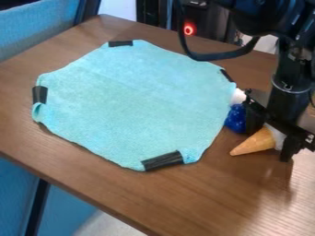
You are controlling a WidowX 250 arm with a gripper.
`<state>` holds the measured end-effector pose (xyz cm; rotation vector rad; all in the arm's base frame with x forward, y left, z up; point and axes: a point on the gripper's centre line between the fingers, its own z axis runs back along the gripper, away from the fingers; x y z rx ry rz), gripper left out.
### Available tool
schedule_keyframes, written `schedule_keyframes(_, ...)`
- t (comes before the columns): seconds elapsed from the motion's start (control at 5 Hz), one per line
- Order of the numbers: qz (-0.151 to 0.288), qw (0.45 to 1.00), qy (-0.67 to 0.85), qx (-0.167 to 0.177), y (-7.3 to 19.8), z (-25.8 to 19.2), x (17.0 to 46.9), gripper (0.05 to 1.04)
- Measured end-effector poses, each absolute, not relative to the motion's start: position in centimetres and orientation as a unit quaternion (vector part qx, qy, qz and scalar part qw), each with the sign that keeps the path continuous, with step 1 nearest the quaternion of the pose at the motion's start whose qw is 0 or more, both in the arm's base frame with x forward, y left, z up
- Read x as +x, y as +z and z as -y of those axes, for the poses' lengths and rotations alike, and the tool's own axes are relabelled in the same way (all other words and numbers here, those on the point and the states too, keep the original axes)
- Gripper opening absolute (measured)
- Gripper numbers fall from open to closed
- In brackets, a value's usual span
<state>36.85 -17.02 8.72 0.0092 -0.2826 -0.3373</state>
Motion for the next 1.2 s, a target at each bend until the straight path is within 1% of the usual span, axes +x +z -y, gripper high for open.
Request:
schedule_keyframes(0.2, 0.127, 0.979, -0.157, 0.007, 8.6, 16.1, 35.7, 0.797)
schedule_keyframes(0.4, 0.127, 0.982, -0.141, -0.007, 10.2, 15.0, 34.6, 0.797)
schedule_keyframes(0.6, 0.145, 0.983, -0.104, -0.045, 13.9, 13.1, 33.5, 0.797)
schedule_keyframes(0.8, 0.155, 0.983, -0.079, -0.056, 15.9, 11.0, 32.7, 0.797)
schedule_keyframes(1.0, 0.145, 0.989, -0.008, -0.034, 15.8, 7.9, 33.1, 0.797)
schedule_keyframes(1.2, 0.117, 0.986, 0.115, -0.018, 14.8, 5.7, 34.4, 0.797)
